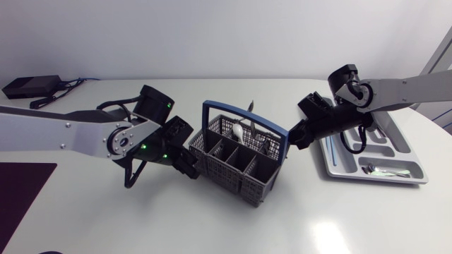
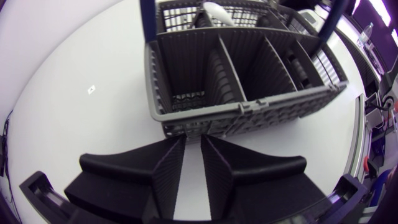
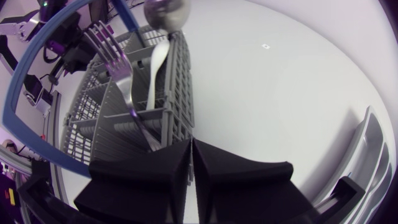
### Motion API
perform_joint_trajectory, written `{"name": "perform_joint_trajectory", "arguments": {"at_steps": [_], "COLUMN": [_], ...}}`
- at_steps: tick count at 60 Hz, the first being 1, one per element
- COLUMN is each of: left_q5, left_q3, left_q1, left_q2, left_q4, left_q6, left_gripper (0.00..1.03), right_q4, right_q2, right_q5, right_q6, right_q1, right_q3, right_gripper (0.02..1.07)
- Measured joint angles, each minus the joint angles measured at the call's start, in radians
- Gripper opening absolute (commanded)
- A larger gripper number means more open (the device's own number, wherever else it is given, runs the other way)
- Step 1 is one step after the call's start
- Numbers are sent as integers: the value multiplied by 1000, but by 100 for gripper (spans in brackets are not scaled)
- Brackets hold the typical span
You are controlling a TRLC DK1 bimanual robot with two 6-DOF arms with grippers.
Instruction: Unload the cutlery basket into the drawer organizer.
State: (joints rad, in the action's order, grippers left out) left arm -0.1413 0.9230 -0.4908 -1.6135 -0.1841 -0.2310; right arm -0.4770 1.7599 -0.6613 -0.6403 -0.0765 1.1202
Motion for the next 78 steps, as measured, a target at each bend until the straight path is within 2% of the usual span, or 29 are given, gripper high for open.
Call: {"name": "perform_joint_trajectory", "arguments": {"at_steps": [17,35,38,40,46,47,50,55,64,78], "left_q5": [-68,-109,-109,-109,-113,-113,-113,-113,-113,-116], "left_q3": [145,320,333,335,329,327,310,273,243,185], "left_q1": [120,161,167,171,200,203,217,237,231,107], "left_q2": [-159,-293,-299,-299,-285,-280,-247,-150,86,334], "left_q4": [41,45,47,47,44,43,31,9,-74,-186], "left_q6": [-28,-32,-33,-36,-70,-76,-97,-134,-186,-193], "left_gripper": [23,24,28,31,48,53,59,69,75,75], "right_q4": [-44,-69,-70,-70,-68,-68,-68,-60,-7,6], "right_q2": [-175,-259,-272,-283,-344,-353,-380,-413,-456,-509], "right_q5": [-9,32,39,40,68,68,74,92,106,103], "right_q6": [-18,32,40,43,52,53,54,57,57,57], "right_q1": [-90,-293,-303,-302,-286,-285,-274,-261,-241,-225], "right_q3": [-172,-239,-239,-239,-243,-245,-251,-267,-297,-298], "right_gripper": [12,12,12,16,43,50,57,62,66,66]}}
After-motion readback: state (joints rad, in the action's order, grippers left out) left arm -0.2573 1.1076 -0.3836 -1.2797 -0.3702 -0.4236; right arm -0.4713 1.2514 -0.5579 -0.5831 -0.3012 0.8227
